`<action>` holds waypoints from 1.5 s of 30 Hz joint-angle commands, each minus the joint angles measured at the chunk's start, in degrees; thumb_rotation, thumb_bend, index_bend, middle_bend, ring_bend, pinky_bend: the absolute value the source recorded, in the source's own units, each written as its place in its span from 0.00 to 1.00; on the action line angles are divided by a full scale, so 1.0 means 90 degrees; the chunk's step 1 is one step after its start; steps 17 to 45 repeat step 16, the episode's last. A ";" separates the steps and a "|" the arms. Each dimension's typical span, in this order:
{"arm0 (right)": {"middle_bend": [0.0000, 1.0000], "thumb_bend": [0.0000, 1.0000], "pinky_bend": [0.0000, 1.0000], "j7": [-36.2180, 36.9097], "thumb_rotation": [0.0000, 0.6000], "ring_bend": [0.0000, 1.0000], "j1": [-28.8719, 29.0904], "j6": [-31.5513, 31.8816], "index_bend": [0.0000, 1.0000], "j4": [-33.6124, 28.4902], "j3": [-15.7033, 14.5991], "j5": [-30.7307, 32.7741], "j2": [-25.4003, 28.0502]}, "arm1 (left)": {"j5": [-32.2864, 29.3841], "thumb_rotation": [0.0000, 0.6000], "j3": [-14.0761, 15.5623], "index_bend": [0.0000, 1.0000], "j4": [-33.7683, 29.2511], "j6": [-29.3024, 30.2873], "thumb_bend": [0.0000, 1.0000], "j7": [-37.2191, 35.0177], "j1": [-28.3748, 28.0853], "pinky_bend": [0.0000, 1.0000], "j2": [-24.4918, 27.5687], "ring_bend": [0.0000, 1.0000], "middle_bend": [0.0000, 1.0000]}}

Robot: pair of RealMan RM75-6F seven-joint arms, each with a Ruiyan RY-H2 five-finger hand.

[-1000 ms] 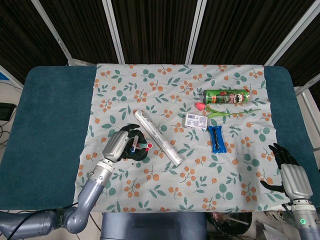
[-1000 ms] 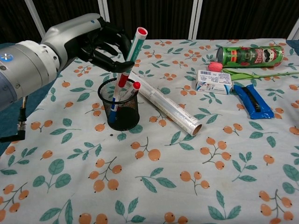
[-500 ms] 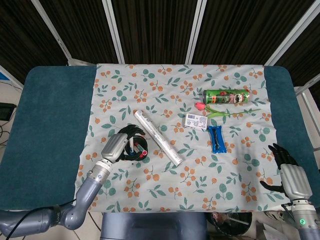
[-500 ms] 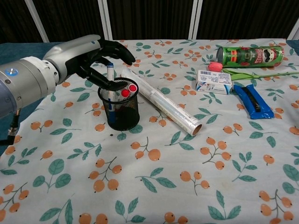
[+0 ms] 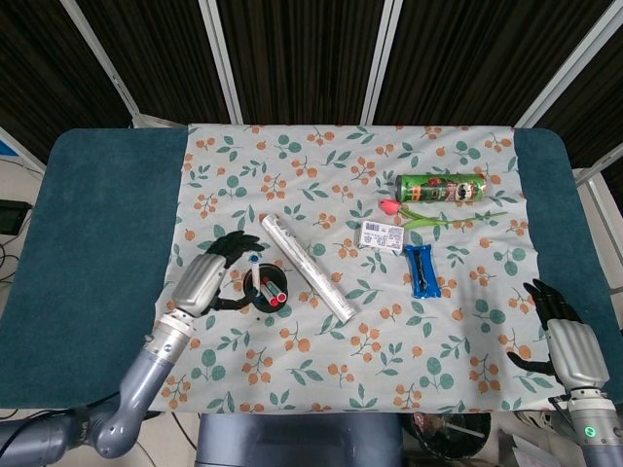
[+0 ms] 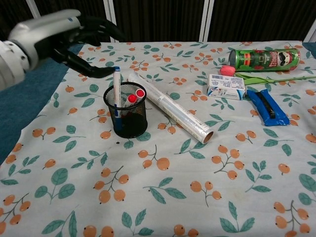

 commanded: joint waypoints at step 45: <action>0.00 0.20 0.18 -0.0216 1.00 0.00 -0.0011 0.0109 0.03 0.0042 -0.0003 -0.0067 -0.0065 | 0.1282 1.00 0.1504 0.00 0.0757 0.2460 0.04 0.1771 0.2182 0.00 0.1674 0.00 0.00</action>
